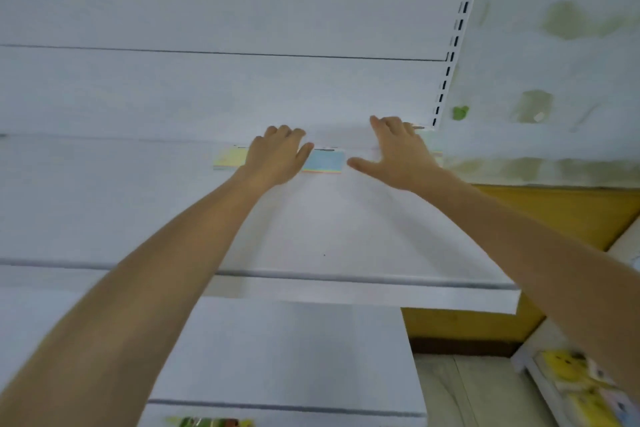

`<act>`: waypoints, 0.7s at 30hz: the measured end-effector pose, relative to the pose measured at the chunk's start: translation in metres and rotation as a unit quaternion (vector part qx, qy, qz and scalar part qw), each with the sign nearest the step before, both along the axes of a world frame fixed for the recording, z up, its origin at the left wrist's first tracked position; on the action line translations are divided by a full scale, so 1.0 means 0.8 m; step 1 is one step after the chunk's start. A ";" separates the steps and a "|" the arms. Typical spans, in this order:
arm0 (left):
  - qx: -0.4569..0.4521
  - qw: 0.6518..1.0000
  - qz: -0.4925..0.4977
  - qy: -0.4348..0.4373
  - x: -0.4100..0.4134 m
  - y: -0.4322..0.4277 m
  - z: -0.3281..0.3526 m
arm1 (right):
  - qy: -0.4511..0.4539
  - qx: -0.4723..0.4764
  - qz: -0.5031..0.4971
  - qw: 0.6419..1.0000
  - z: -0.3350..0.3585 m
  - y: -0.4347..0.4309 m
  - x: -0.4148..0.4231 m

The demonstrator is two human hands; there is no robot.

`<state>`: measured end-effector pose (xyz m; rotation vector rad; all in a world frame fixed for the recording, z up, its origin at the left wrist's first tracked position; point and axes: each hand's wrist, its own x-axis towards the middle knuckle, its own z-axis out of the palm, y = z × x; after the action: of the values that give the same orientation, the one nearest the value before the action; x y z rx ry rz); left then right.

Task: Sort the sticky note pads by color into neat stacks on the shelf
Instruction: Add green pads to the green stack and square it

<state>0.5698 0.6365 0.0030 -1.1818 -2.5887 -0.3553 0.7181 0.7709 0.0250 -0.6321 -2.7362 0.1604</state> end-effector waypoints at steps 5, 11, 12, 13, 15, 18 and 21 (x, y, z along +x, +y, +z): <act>0.015 0.998 0.040 -0.038 -0.050 -0.174 -0.002 | -0.068 -0.016 0.132 0.989 -0.026 -0.168 -0.086; 0.033 0.990 0.129 -0.039 -0.120 -0.390 -0.015 | -0.093 -0.007 0.253 0.963 -0.045 -0.360 -0.183; 0.036 0.988 0.146 -0.043 -0.131 -0.418 -0.014 | -0.093 -0.013 0.267 0.959 -0.044 -0.386 -0.199; 0.038 0.985 0.164 -0.047 -0.142 -0.445 -0.013 | -0.096 -0.019 0.279 0.955 -0.043 -0.409 -0.214; 0.040 0.979 0.193 -0.050 -0.165 -0.492 -0.010 | -0.100 -0.024 0.299 0.949 -0.041 -0.450 -0.248; 0.055 0.972 0.222 -0.050 -0.208 -0.550 -0.007 | -0.098 -0.054 0.326 0.939 -0.039 -0.497 -0.309; 0.048 0.965 0.254 -0.044 -0.254 -0.600 -0.011 | -0.101 -0.073 0.343 0.931 -0.047 -0.532 -0.376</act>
<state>0.3668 0.1569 -0.0055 -0.4483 -2.7881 -0.4162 0.4173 0.3449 -0.0124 0.3275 -3.0470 0.4830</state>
